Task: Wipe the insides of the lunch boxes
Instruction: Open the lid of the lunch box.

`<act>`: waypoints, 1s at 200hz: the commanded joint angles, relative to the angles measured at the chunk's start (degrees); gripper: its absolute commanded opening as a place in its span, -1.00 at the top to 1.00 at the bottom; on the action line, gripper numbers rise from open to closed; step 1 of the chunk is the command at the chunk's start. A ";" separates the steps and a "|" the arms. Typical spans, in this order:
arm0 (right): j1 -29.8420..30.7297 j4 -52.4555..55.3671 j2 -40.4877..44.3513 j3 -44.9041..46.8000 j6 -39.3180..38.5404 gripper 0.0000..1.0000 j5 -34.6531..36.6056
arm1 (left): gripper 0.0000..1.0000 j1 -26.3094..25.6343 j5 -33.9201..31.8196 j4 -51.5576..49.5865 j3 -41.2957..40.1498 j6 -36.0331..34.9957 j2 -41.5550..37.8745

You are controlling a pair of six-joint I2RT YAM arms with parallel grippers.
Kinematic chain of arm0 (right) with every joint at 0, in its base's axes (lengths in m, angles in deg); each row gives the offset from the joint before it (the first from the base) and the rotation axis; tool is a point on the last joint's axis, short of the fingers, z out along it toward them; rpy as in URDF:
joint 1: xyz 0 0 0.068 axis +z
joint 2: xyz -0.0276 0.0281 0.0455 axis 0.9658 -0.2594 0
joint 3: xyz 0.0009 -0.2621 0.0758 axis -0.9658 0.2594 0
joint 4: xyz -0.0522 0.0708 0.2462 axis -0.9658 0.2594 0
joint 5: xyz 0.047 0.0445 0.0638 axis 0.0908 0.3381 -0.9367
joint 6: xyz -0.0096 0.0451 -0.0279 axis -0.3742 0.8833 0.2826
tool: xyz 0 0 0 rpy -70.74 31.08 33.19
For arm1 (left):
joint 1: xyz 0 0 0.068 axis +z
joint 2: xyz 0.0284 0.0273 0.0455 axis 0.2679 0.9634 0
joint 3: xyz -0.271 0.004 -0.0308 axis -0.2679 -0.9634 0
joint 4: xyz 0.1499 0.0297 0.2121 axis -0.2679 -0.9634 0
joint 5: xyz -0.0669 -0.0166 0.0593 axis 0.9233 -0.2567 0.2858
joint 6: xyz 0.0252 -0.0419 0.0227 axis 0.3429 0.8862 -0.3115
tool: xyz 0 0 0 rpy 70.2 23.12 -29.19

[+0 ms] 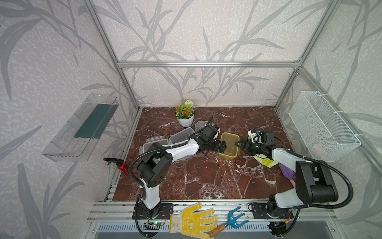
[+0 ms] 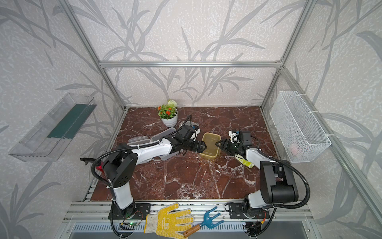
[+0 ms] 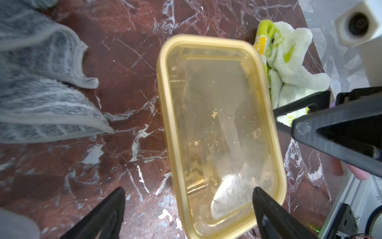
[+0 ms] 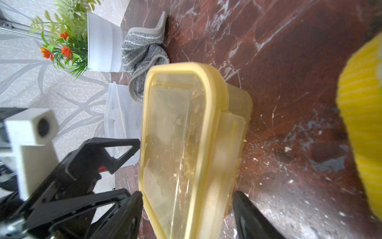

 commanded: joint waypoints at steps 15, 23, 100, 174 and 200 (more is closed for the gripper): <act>0.63 -1.51 1.88 0.34 1.72 -0.39 -2.10 | -0.96 1.76 7.75 6.89 1.71 4.53 1.86; 0.68 -1.87 1.55 0.25 2.05 -0.39 -2.49 | -0.99 1.80 8.49 7.86 1.73 4.81 1.91; 0.99 -4.67 4.26 -0.08 7.24 -0.35 -4.83 | -0.99 2.21 15.70 15.22 2.25 7.49 4.87; 3.05 -5.83 9.02 -1.98 13.77 -0.33 -3.96 | -0.99 2.52 18.27 19.67 2.52 9.56 5.37; 4.20 -4.77 12.54 -2.84 16.01 -0.34 -0.28 | -0.99 2.58 19.37 21.46 2.61 10.69 5.67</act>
